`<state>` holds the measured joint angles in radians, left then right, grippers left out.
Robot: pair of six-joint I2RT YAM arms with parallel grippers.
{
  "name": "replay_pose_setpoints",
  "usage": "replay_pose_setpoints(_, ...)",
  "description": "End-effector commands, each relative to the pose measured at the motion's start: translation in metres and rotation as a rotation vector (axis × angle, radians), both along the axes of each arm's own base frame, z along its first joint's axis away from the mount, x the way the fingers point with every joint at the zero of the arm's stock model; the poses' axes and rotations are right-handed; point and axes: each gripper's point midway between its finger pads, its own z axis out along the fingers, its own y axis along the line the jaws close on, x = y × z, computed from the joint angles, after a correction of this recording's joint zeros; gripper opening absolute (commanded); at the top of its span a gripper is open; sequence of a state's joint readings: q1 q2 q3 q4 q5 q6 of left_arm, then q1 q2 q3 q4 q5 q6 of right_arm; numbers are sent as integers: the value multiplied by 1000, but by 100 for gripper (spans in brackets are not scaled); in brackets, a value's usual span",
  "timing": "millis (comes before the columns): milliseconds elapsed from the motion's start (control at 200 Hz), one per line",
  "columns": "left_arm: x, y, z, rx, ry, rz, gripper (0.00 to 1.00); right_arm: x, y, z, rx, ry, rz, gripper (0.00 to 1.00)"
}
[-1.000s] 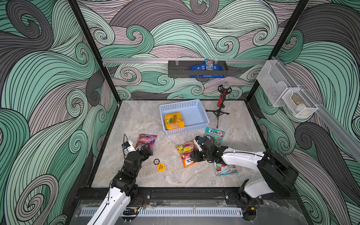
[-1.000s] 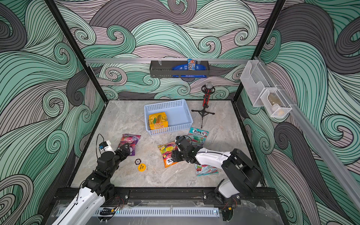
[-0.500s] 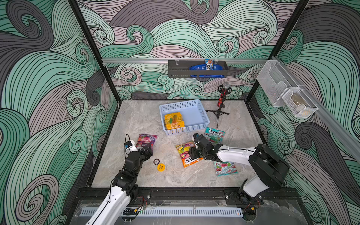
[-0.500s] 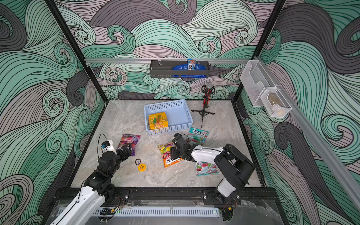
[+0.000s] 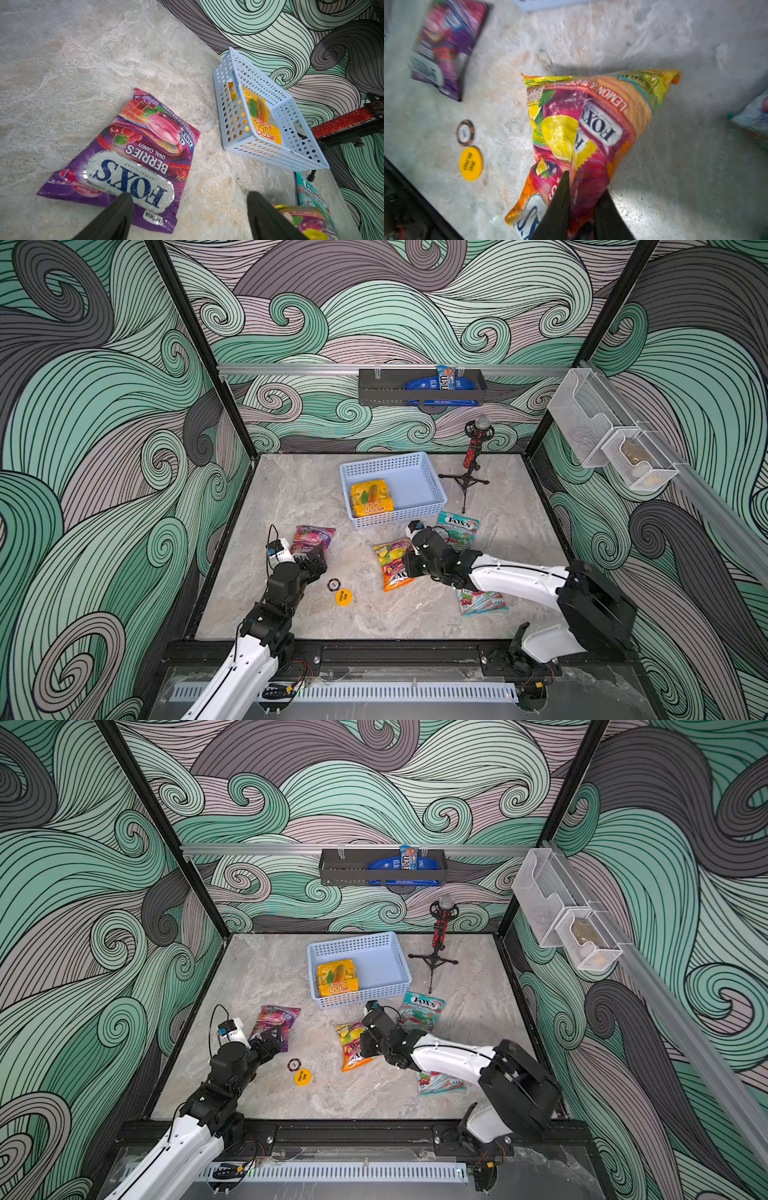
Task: Put the candies in the basket
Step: Pick up the candy at the center of the board, then place the candy in the basket.
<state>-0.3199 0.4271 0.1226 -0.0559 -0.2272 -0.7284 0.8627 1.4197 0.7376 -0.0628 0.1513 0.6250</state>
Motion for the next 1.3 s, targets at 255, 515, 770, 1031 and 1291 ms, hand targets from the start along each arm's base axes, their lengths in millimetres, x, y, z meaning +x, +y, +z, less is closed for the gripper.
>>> replay_pose_setpoints(255, 2, 0, 10, 1, -33, -4, 88, 60, -32, 131, 173, -294, -162, 14)
replay_pose_setpoints(515, 2, 2, 12, 1, -45, 6, 88, 177, -46, 117, -3, -273, -164, 17)
replay_pose_setpoints(770, 1, 4, 15, -2, -62, 16, 88, 240, -43, 84, -213, -240, -159, 24)
replay_pose_setpoints(1031, 0, 3, 15, -4, -66, 11, 87, 244, -65, 94, -341, -260, -194, 100)
replay_pose_setpoints(1291, 19, -50, 45, -248, -102, -189, 88, 234, -118, 69, -410, -185, -302, 100)
